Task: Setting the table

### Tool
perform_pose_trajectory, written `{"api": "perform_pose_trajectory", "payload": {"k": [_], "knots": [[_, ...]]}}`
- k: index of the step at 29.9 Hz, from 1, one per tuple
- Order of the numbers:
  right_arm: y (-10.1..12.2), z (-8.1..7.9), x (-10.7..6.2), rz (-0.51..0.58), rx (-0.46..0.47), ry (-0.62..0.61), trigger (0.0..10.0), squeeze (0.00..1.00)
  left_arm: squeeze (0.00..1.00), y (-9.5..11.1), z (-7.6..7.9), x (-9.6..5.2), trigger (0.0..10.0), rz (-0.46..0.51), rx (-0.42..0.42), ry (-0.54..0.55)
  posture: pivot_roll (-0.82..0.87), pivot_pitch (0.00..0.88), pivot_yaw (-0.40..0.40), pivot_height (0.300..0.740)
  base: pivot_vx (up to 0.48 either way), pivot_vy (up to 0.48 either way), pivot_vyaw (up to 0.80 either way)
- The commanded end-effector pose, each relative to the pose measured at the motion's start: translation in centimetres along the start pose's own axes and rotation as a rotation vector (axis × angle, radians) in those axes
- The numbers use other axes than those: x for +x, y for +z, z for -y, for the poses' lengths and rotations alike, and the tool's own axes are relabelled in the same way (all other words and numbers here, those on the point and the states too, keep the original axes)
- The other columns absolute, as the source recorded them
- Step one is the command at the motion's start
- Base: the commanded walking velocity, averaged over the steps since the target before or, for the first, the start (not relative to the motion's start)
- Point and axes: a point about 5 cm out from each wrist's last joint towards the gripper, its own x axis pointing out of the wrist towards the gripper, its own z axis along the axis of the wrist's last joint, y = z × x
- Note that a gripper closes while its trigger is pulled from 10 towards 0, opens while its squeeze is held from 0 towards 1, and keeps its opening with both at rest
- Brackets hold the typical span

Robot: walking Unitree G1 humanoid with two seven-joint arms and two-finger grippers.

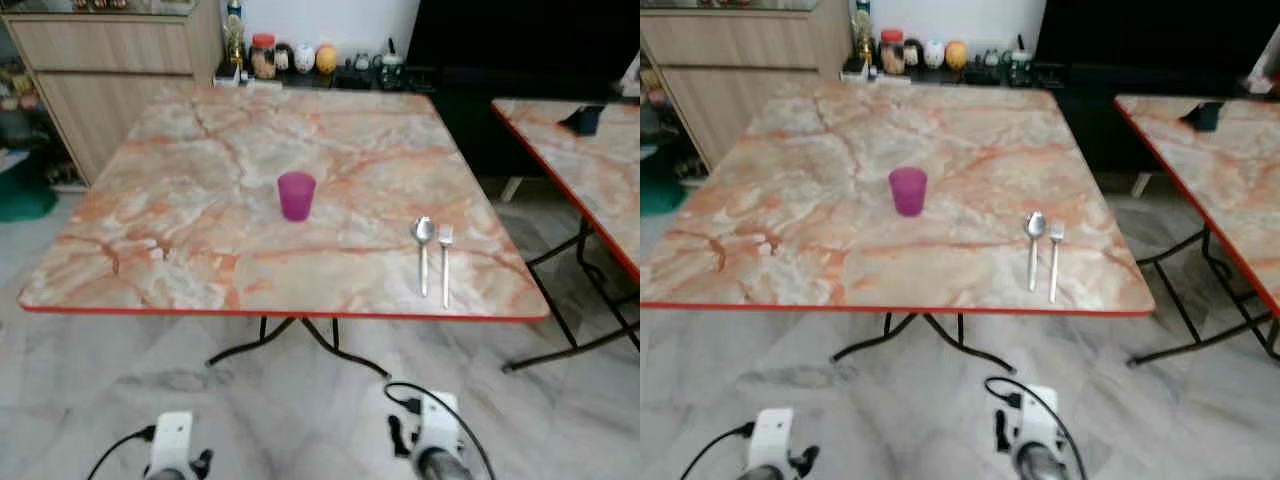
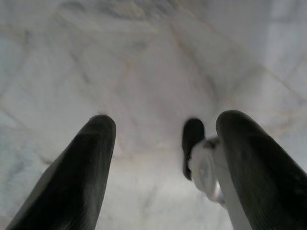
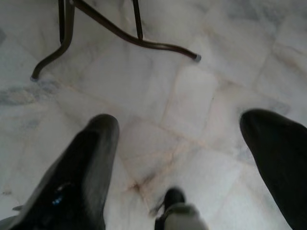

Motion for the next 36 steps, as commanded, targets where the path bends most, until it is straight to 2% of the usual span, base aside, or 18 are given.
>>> {"api": "perform_pose_trajectory", "payload": {"k": [1, 10, 18, 31, 36], "knots": [[0.0, 1.2, 0.0, 0.014, -0.010, -0.028, 10.0, 0.00, 0.00, -0.7, 0.8, -0.1, 10.0, -0.030, 0.013, -0.021, 0.00, 0.008, -0.052, 0.740, 0.000, 0.000, 0.00], [0.5, 1.4, -0.1, 0.060, -0.030, -0.029, 10.0, 0.00, 0.00, -1.0, 1.2, -0.2, 10.0, -0.034, 0.016, -0.029, -0.03, 0.027, -0.061, 0.740, 0.000, 0.000, 0.00], [1.1, 1.4, -0.1, 0.117, -0.079, -0.015, 10.0, 0.00, 0.00, -1.3, 2.7, -0.3, 10.0, -0.029, 0.031, -0.048, -0.04, 0.046, -0.067, 0.740, 0.000, 0.000, 0.00], [1.8, 1.3, -0.1, 0.181, -0.143, -0.019, 10.0, 0.00, 0.00, -0.9, 1.6, -0.2, 10.0, -0.016, 0.045, -0.046, -0.03, 0.053, -0.065, 0.740, 0.000, 0.000, 0.00], [1.8, 1.3, -0.2, 0.191, -0.126, -0.024, 10.0, 0.00, 0.00, -0.7, 1.5, -0.2, 10.0, -0.010, 0.053, -0.046, -0.03, 0.053, -0.065, 0.740, 0.000, 0.000, 0.00]]}}
